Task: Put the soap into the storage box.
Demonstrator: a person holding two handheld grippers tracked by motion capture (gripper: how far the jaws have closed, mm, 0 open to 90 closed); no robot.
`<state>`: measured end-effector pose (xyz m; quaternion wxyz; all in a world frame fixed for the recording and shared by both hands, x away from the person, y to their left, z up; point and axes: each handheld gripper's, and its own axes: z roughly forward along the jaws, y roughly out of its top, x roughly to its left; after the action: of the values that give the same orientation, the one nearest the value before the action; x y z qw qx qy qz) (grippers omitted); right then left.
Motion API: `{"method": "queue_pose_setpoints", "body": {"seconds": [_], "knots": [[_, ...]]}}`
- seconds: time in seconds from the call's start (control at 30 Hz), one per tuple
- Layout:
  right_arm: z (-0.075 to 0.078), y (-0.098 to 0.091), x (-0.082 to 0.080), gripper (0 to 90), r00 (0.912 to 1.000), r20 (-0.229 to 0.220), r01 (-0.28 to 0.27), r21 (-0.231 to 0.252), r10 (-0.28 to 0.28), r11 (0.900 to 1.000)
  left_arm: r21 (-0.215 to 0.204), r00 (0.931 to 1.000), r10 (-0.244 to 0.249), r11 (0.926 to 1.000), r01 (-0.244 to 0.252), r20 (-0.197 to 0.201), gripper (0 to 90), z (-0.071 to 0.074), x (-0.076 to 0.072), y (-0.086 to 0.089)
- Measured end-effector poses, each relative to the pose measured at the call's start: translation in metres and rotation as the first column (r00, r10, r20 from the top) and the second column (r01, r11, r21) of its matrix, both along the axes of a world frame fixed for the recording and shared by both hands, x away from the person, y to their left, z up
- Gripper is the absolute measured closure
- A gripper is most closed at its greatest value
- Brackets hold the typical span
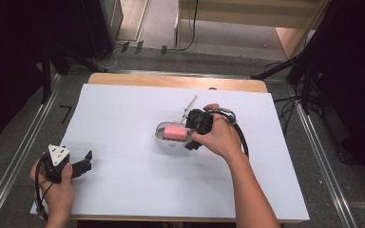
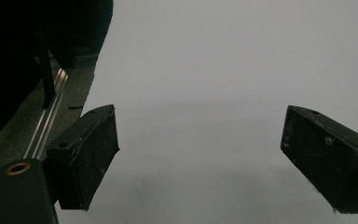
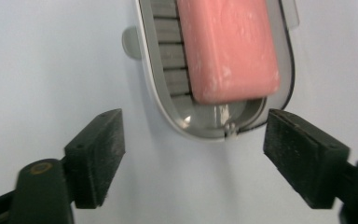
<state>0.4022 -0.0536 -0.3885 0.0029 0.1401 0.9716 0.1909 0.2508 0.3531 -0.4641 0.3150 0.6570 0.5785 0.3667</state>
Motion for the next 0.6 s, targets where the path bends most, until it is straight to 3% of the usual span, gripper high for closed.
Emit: {"method": "queue_pose_setpoints", "body": {"seconds": [0.2,0.37,0.6], "knots": [[-0.005,-0.015,-0.005,12.5,0.9999,-0.004,0.013,0.019,-0.013,0.9997,0.002,1.0000,-0.001,1.0000,0.001,-0.001,11.7,0.000,0.000,0.000],[-0.012,-0.027,-0.010,0.0,0.9989,0.004,0.047,0.001,-0.047,0.9989,0.002,1.0000,-0.001,1.0000,0.001,0.000,11.7,0.000,0.000,0.000],[-0.020,-0.044,-0.017,0.0,0.9969,-0.003,0.078,0.009,-0.078,0.9969,0.006,1.0000,-0.001,1.0000,0.001,-0.003,11.7,0.000,0.000,0.000]]}}
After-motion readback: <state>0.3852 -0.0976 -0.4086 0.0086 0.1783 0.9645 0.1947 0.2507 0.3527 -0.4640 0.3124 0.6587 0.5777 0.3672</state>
